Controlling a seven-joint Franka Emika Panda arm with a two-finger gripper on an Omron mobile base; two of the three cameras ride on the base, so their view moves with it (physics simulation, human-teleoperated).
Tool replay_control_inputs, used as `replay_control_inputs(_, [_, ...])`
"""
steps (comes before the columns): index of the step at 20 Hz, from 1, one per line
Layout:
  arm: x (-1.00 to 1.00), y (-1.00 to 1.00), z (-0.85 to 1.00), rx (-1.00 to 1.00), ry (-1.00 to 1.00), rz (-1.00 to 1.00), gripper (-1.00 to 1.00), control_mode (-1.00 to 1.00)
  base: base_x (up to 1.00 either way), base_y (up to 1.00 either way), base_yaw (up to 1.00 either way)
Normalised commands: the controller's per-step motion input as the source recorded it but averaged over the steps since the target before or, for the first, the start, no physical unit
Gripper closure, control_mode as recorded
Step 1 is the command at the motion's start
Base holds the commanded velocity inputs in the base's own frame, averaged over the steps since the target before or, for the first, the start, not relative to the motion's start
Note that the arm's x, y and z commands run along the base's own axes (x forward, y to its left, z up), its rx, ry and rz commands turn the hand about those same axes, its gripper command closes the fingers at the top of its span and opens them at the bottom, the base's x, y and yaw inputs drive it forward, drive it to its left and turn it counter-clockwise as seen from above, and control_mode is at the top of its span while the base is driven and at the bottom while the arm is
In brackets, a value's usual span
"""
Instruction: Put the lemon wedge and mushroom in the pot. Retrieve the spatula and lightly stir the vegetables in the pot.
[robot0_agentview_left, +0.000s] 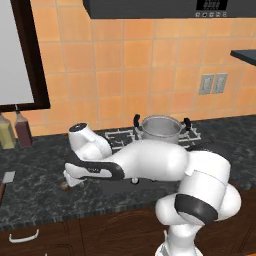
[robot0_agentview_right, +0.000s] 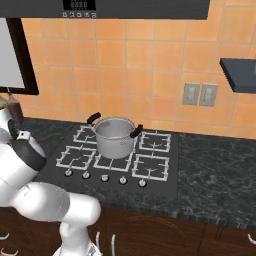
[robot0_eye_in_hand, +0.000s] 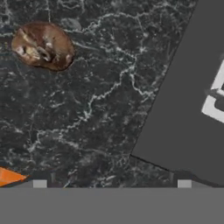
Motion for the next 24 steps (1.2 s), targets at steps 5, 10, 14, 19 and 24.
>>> replay_control_inputs(5, [0.47, 0.96, -0.32, -0.17, 0.0, 0.17, -1.0, -1.0, 0.0, 0.0, 0.0])
replay_control_inputs(10, [0.77, 0.7, -0.26, -0.13, 0.01, 0.1, -1.0, -1.0, 0.0, 0.0, 0.0])
replay_control_inputs(14, [0.5, 0.61, -0.43, -0.09, 0.08, 0.06, -1.0, -1.0, 0.0, 0.0, 0.0])
replay_control_inputs(19, [0.33, 0.55, -0.14, -0.05, 0.06, 0.0, -1.0, -1.0, 0.0, 0.0, 0.0])
replay_control_inputs(24, [0.4, 0.11, -0.01, -0.07, 0.0, 0.0, -1.0, -1.0, 0.0, 0.0, 0.0])
